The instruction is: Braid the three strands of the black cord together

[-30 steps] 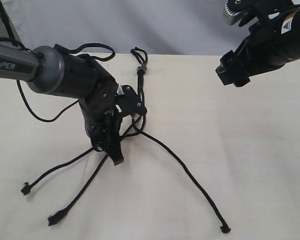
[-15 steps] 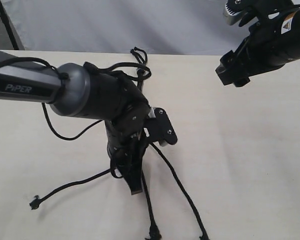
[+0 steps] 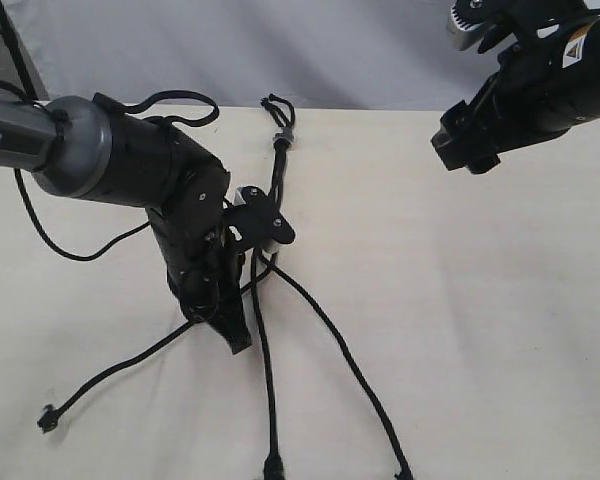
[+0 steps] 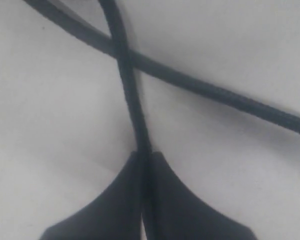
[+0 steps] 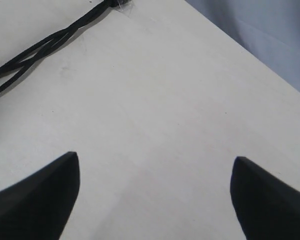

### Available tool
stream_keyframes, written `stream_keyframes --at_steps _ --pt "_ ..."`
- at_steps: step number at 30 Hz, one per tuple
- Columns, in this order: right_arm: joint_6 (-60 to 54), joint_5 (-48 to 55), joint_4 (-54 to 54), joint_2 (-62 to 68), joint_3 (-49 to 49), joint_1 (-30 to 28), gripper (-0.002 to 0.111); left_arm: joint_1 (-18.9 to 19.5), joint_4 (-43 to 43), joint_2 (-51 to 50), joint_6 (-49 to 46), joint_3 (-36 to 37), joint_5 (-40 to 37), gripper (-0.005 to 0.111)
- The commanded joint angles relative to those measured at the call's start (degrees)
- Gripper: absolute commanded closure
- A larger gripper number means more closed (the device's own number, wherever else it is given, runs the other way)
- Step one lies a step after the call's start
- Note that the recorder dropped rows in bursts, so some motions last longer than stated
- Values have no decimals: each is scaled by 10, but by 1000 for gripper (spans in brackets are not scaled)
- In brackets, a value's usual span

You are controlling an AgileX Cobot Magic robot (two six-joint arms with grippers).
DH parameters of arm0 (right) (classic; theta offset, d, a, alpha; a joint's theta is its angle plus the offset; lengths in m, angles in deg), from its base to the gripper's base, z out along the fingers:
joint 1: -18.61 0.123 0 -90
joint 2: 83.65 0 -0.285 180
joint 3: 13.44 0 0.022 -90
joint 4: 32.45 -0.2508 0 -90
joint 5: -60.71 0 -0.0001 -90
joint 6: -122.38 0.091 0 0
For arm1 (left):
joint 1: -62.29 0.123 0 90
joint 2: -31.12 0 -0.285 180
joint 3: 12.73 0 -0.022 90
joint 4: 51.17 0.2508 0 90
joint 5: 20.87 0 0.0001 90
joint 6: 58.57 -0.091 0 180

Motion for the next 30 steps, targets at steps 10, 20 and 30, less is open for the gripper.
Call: stream_keyframes --at_steps 10,20,30 --pt "3 -3 -54 -1 0 -3 31 2 -9 12 9 6 14 48" --pt "-6 29 -136 17 0 10 31 101 -13 161 34 6 41 63" --pt "-17 38 -162 99 11 197 31 218 -43 270 34 82 175 106"
